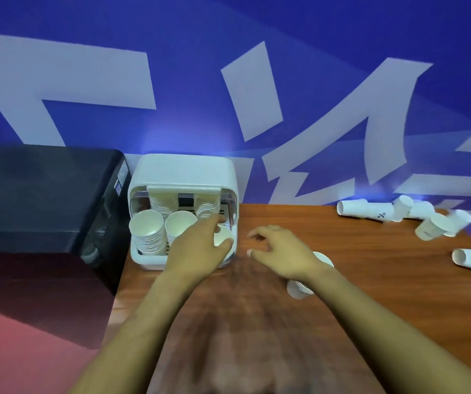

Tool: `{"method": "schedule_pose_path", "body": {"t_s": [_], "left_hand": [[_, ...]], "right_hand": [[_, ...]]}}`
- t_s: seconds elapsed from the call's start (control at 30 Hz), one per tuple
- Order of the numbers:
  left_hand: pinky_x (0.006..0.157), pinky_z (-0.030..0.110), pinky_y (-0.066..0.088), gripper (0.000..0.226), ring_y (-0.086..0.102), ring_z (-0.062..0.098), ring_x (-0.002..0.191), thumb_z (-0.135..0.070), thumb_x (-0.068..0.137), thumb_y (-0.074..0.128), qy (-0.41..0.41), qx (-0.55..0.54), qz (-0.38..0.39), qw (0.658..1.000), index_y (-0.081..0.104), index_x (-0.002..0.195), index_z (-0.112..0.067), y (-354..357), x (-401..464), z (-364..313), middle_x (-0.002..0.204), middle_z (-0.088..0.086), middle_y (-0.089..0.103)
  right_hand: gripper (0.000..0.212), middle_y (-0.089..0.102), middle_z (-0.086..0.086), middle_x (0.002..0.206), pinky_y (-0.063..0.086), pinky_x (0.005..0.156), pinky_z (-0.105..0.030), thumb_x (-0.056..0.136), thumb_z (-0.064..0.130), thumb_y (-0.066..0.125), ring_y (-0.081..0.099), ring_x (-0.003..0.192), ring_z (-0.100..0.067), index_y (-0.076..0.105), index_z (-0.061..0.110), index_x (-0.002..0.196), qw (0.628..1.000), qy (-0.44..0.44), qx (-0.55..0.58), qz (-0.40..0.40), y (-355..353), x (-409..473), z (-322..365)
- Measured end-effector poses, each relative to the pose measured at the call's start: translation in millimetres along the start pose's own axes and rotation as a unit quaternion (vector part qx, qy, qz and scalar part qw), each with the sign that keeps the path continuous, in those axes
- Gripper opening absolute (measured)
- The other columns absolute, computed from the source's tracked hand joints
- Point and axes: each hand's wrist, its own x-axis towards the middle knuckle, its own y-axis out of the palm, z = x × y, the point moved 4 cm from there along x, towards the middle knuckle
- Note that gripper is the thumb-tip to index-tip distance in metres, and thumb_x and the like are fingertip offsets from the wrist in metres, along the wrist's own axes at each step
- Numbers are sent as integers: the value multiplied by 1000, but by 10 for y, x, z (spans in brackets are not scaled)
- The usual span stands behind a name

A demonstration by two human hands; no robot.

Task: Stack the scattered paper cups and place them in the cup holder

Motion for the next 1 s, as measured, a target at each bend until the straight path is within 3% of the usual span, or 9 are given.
{"method": "schedule_pose_path", "body": {"t_s": [0.2,0.37,0.53,0.77,0.87,1.0], "left_hand": [[82,28,46,32,58,11,104,-39,87,59,2,25,17,1000,55,119,-31,269,-205,-410,112,-12,62],[80,27,45,32,58,11,97,-39,86,60,0,36,2,999,58,116,-28,711,-311,-1022,103,-10,61],[85,32,48,30,57,11,101,-38,86,59,-14,28,28,999,57,114,-29,1462,-370,-1740,108,-14,61],[70,27,40,24,56,12,92,-43,87,56,-35,86,84,992,53,108,-32,2085,-452,-2232,105,-12,61],[73,26,42,30,58,14,100,-41,88,57,-35,83,83,992,54,115,-29,2161,-366,-2296,109,-10,62],[89,31,47,33,58,14,107,-39,88,59,-27,54,105,993,56,118,-27,2382,-149,-2391,115,-7,63]], "right_hand": [[33,60,12,102,48,85,-28,85,38,64,55,89,-5,60,30,116,999,-1,38,-34,-244,-339,-394],[31,61,14,100,49,88,-33,83,37,64,58,93,-6,61,33,114,998,-7,49,-40,-523,-670,-1098],[30,60,13,97,51,85,-34,83,36,65,58,84,-6,62,30,113,998,5,62,-21,-794,-1089,-2033],[29,61,11,93,50,87,-35,83,36,66,55,81,-8,63,27,111,997,35,70,9,-988,-1300,-2844],[30,61,11,94,50,88,-35,84,37,65,56,83,-9,62,28,112,996,40,85,6,-1019,-1258,-2929],[32,60,12,95,50,89,-36,84,38,65,55,86,-8,62,29,114,995,69,77,13,-1070,-1305,-3146]]}}
